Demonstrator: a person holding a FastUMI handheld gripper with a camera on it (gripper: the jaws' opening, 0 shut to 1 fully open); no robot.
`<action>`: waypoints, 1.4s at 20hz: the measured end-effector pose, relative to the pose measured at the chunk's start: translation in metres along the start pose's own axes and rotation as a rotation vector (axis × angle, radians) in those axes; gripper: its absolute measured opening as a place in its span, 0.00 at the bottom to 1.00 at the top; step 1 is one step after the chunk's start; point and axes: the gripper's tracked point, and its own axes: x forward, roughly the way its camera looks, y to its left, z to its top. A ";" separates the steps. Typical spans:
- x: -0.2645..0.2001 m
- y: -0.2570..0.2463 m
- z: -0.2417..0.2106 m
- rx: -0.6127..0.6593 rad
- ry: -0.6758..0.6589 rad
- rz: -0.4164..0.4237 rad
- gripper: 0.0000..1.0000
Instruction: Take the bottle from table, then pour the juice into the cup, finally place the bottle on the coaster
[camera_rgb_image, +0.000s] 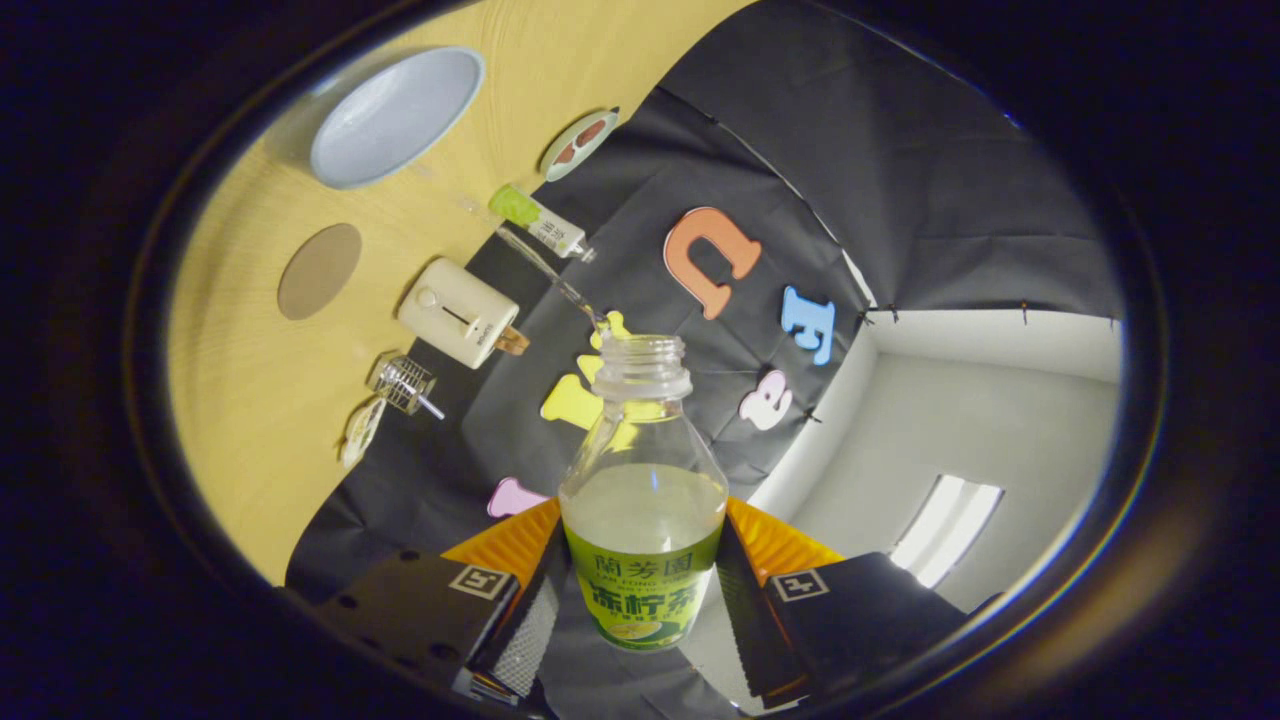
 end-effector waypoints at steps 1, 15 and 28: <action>0.001 -0.002 -0.001 -0.001 0.002 -0.005 0.80; 0.008 -0.039 -0.018 0.020 0.023 -0.073 0.80; 0.011 -0.007 -0.025 0.541 0.174 0.243 0.80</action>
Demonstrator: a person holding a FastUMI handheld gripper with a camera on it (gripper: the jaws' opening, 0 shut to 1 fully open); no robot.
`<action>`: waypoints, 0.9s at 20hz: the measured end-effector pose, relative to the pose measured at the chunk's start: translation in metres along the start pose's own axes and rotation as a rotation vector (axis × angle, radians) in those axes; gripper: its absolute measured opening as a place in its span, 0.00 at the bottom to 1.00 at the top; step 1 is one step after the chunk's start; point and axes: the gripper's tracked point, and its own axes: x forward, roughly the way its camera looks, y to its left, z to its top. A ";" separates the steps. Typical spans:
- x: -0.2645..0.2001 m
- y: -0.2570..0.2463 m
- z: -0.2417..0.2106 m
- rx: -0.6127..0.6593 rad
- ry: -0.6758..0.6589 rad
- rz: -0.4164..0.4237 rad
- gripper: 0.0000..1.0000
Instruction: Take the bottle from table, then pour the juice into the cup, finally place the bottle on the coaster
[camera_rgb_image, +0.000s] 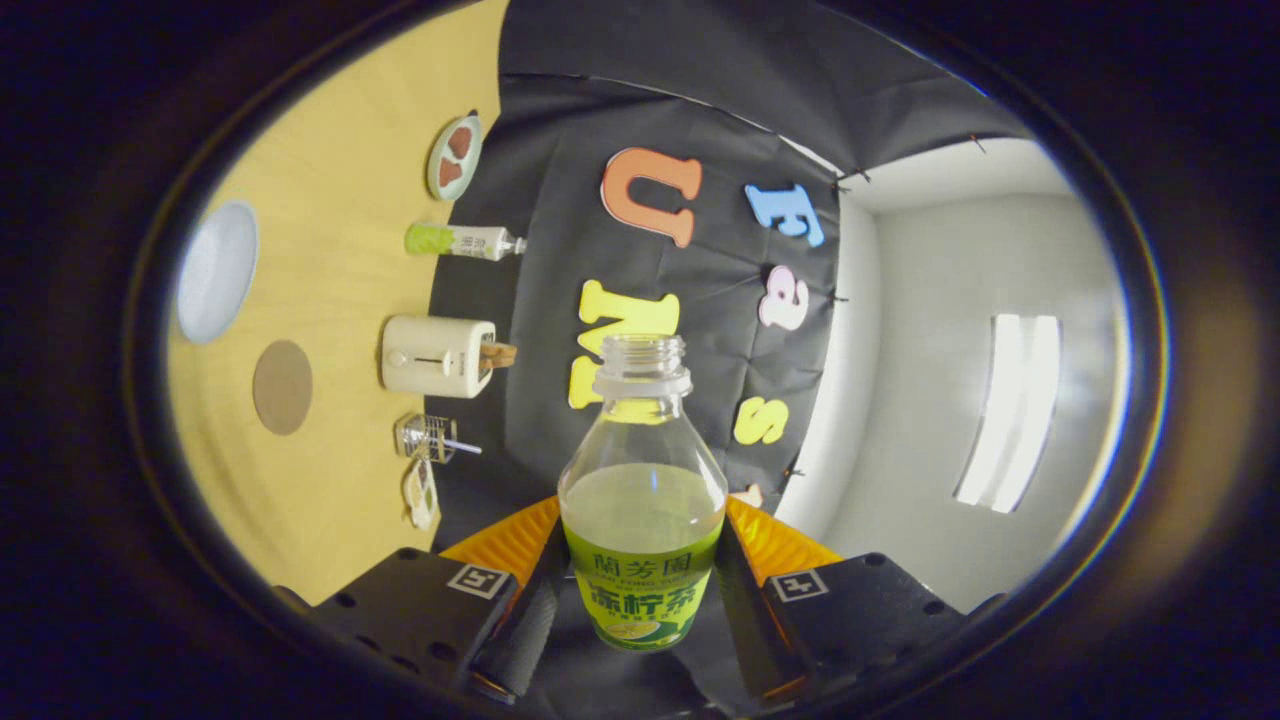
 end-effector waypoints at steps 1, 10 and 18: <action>-0.002 0.001 0.001 0.058 0.009 0.026 0.80; -0.022 -0.007 0.016 0.708 0.115 0.355 0.80; -0.008 -0.003 0.039 1.148 0.092 0.592 0.80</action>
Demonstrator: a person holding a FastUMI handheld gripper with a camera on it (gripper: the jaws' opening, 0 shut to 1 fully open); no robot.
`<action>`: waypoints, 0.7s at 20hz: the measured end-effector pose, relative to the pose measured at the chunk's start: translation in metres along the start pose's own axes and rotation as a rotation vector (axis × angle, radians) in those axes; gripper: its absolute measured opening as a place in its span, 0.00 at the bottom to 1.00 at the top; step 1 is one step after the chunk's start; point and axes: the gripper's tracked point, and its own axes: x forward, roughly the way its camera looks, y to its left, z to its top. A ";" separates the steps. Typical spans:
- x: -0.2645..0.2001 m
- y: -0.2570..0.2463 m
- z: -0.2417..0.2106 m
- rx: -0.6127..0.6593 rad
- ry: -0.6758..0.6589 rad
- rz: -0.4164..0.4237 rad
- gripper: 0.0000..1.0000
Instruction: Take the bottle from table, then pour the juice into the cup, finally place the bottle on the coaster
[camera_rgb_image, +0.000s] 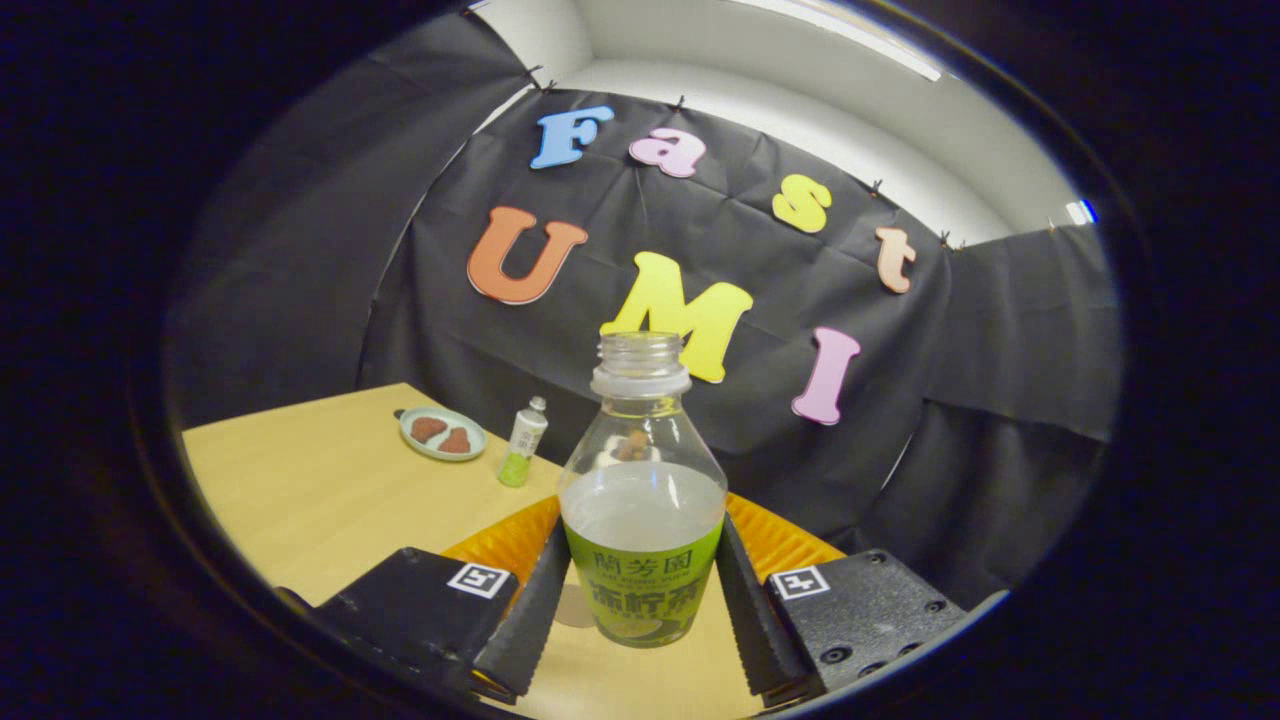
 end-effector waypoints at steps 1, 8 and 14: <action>0.005 0.000 -0.001 0.033 -0.005 0.013 0.80; 0.059 0.010 -0.046 0.226 0.029 0.084 0.80; 0.117 0.020 -0.099 0.397 0.093 0.161 0.80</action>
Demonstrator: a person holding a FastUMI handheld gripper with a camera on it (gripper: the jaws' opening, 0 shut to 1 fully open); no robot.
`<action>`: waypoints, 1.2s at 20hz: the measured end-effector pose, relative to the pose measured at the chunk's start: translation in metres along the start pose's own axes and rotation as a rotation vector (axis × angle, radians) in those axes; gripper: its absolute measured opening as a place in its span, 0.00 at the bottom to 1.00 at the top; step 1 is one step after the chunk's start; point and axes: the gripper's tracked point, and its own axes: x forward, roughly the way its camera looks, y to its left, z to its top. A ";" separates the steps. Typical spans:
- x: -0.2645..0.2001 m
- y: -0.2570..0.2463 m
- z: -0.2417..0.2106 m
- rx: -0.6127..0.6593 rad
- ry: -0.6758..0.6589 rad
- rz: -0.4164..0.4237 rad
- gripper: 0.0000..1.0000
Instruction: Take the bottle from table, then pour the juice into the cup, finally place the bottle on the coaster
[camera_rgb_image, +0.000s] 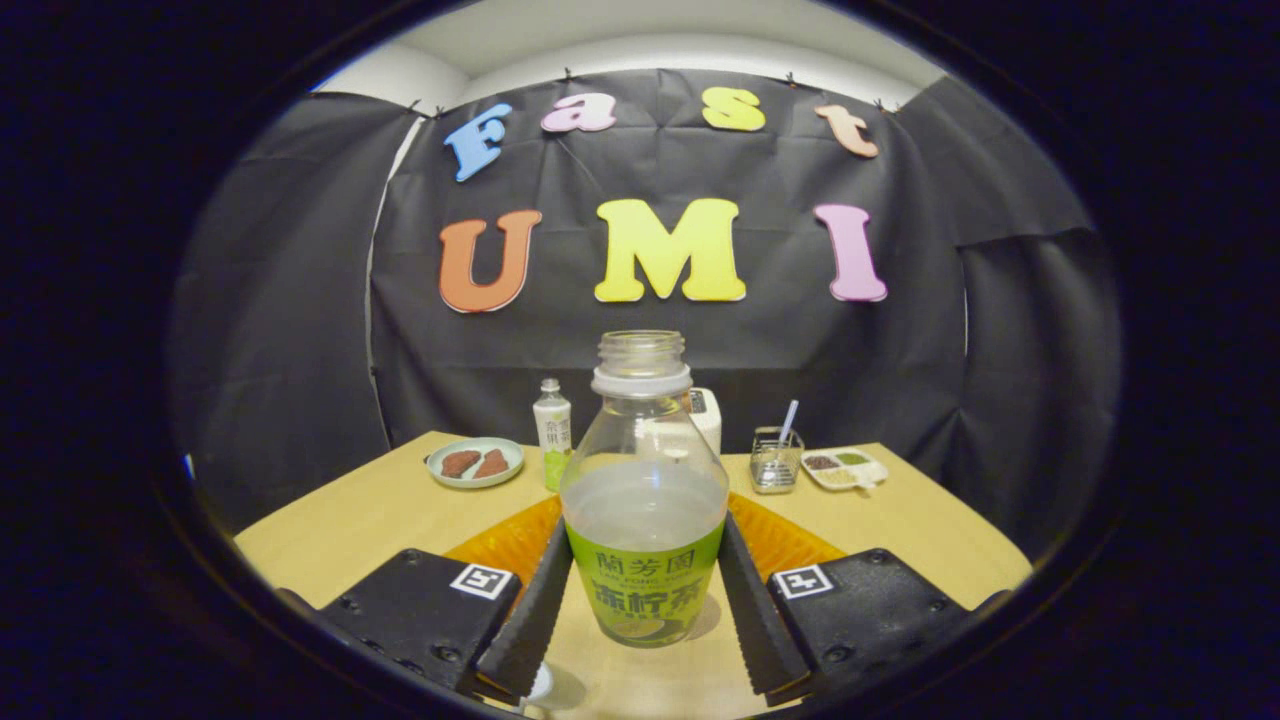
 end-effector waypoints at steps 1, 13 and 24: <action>0.010 -0.005 -0.003 0.034 0.003 0.011 0.80; 0.080 -0.037 -0.053 -0.025 0.039 -0.015 0.80; 0.088 -0.037 -0.066 -0.021 0.053 0.008 0.83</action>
